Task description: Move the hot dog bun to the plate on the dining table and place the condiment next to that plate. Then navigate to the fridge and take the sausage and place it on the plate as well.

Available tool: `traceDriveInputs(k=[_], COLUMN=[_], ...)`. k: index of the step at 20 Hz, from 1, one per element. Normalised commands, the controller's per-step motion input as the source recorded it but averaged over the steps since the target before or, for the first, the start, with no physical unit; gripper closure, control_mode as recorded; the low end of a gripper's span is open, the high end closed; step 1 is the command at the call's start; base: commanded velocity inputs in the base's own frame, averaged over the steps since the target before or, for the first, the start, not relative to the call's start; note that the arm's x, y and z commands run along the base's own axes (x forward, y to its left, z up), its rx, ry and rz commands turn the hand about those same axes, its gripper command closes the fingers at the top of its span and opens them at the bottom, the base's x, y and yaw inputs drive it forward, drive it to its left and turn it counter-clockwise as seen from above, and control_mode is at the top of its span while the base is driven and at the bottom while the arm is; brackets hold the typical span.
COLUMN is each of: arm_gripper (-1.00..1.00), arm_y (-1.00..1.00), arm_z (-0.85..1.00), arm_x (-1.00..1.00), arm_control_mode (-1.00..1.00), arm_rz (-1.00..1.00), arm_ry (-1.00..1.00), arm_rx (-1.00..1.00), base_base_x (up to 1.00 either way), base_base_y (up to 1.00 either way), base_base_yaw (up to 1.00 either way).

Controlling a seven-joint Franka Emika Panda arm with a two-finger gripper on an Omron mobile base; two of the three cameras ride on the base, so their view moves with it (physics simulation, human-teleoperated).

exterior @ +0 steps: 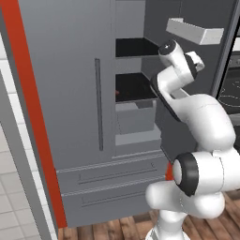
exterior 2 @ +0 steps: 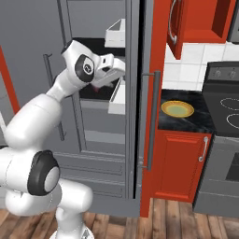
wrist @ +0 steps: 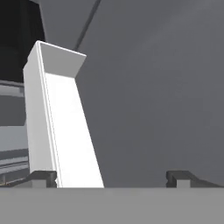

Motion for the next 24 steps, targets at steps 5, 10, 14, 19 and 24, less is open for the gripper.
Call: traceDriveInputs(k=[5, 10, 14, 19, 24], arm_gripper=[-1.00, -1.00, -1.00, -1.00, -1.00], arm_y=[0.15, 0.75, 0.97, 0.99, 0.98], arm_z=[0.00, 0.00, 0.00, -0.02, 0.01], arm_x=[-0.55, -0.28, -0.13, -0.06, -0.18], arm_control_mode=[-1.00, -1.00, -1.00, -1.00, -1.00], arm_rz=[0.00, 0.00, 0.00, 0.02, 0.11], arm_ry=[-0.25, -0.12, -0.08, -0.03, -0.02], arm_rx=[0.02, 0.00, 0.01, 0.02, 0.00], base_base_x=[0.00, 0.00, 0.00, 0.00, 0.00], base_base_y=[0.00, 0.00, 0.00, 0.00, 0.00], base_base_yaw=[0.00, 0.00, 0.00, 0.00, 0.00])
